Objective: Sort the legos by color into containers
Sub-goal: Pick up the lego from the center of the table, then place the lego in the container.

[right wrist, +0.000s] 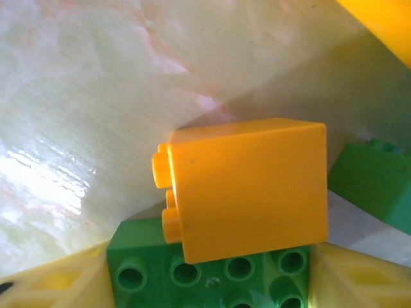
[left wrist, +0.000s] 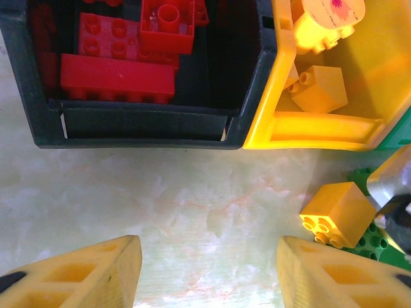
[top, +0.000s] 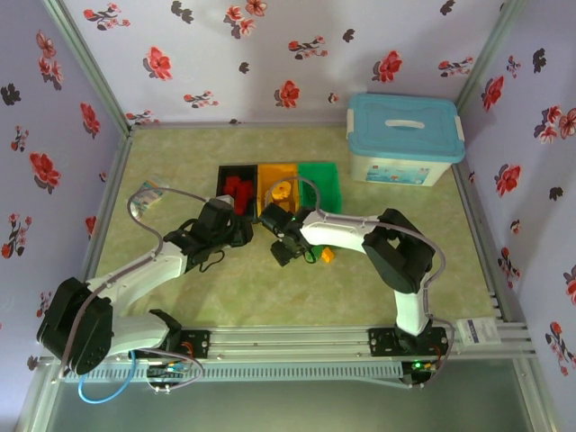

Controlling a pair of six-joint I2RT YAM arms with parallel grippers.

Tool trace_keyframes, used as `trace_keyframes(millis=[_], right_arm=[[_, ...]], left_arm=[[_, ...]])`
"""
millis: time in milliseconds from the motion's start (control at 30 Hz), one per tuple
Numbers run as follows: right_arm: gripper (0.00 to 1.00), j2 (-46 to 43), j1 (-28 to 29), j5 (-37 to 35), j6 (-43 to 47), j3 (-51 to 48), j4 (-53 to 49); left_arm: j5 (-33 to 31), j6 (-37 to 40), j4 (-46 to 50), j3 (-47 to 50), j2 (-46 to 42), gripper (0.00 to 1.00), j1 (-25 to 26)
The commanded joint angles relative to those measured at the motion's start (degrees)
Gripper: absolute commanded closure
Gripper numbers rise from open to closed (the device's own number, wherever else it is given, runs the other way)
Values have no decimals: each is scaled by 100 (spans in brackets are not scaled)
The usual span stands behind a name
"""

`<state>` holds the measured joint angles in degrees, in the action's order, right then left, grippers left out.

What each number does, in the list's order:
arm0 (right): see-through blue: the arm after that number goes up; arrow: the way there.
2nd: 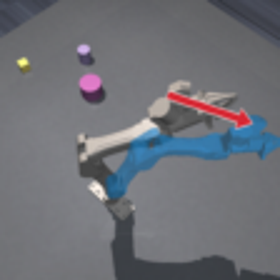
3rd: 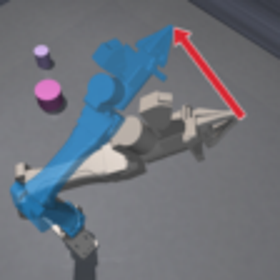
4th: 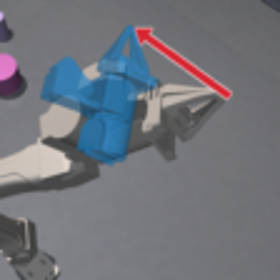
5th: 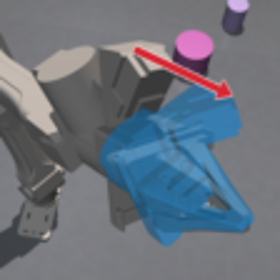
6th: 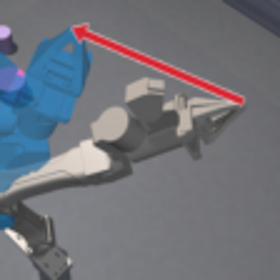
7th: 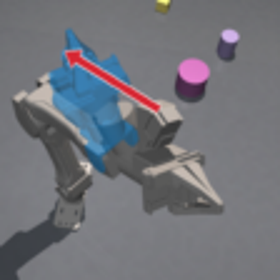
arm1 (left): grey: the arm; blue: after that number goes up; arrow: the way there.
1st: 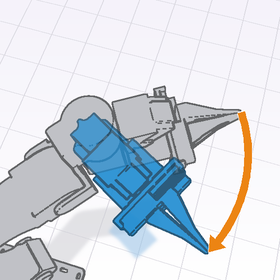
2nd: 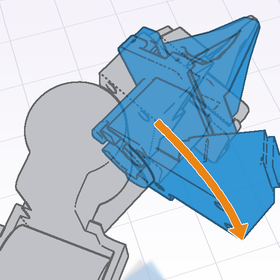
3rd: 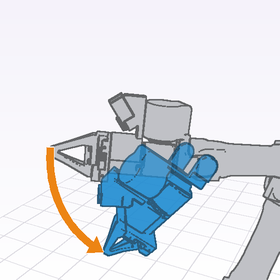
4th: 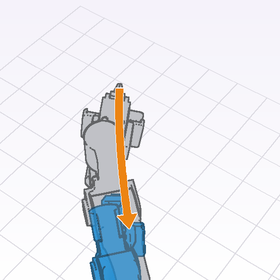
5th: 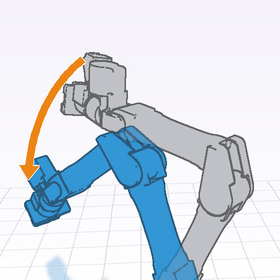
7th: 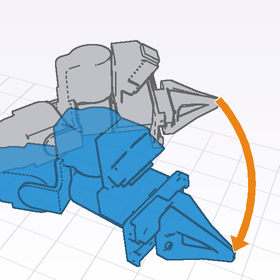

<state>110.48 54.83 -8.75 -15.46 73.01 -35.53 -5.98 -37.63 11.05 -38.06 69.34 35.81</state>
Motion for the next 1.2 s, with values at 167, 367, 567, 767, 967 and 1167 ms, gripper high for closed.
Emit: trace_keyframes(millis=[167,367,567,767,967,1167], right_arm=[[45,-591,64,-391,39,90,-424],[44,-1424,8,-538,95,54,-82],[42,-1457,-490,-932,-37,362,-94],[41,-893,-1222,-505,-246,971,-428],[41,-410,-1558,-608,-238,1501,-650],[41,-182,-1783,-698,-416,1664,-729]], left_arm=[[-44,-72,-125,93,-120,43,-66],[-36,-81,-112,98,-152,43,-66],[-26,-104,-103,150,-219,43,-66],[-18,-126,-94,211,-298,43,-66],[-18,-115,-64,223,-365,43,-66],[-17,-121,-50,255,-413,43,-67]])
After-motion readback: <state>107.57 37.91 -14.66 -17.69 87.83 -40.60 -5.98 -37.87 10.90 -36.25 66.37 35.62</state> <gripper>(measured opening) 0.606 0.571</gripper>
